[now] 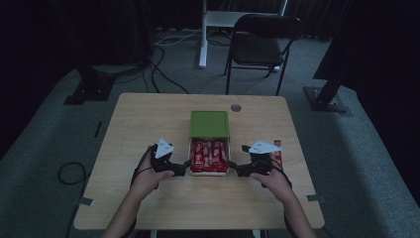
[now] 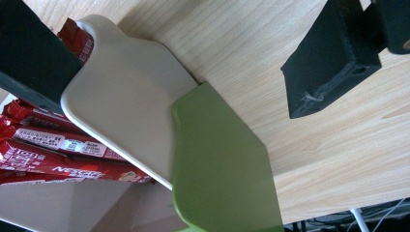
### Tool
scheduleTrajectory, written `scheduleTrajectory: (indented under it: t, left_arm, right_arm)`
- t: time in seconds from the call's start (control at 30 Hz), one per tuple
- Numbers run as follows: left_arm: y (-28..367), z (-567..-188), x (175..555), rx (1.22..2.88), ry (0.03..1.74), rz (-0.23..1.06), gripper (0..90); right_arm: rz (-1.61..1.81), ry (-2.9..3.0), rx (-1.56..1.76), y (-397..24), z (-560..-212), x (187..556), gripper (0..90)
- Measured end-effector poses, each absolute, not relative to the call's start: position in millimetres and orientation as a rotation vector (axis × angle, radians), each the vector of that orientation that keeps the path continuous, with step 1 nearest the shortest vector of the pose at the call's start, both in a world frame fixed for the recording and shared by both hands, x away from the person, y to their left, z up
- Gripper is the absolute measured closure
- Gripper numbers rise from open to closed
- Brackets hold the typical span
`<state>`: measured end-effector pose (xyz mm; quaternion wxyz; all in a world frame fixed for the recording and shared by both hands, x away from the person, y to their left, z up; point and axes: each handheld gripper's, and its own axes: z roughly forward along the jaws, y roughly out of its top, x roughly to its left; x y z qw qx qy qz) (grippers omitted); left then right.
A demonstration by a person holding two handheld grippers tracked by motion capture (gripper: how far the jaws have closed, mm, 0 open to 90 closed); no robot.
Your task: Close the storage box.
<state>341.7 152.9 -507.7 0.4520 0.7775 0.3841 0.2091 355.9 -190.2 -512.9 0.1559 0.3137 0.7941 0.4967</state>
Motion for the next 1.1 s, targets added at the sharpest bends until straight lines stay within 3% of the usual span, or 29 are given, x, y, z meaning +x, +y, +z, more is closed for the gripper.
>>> scheduleTrajectory:
  t: [1.1]
  left_arm:
    - [152, -507, 362, 1.908, 0.969, 0.5, 1.8]
  right_arm:
    - [1.402, 2.24, 0.936, -189, -510, 373, 11.2]
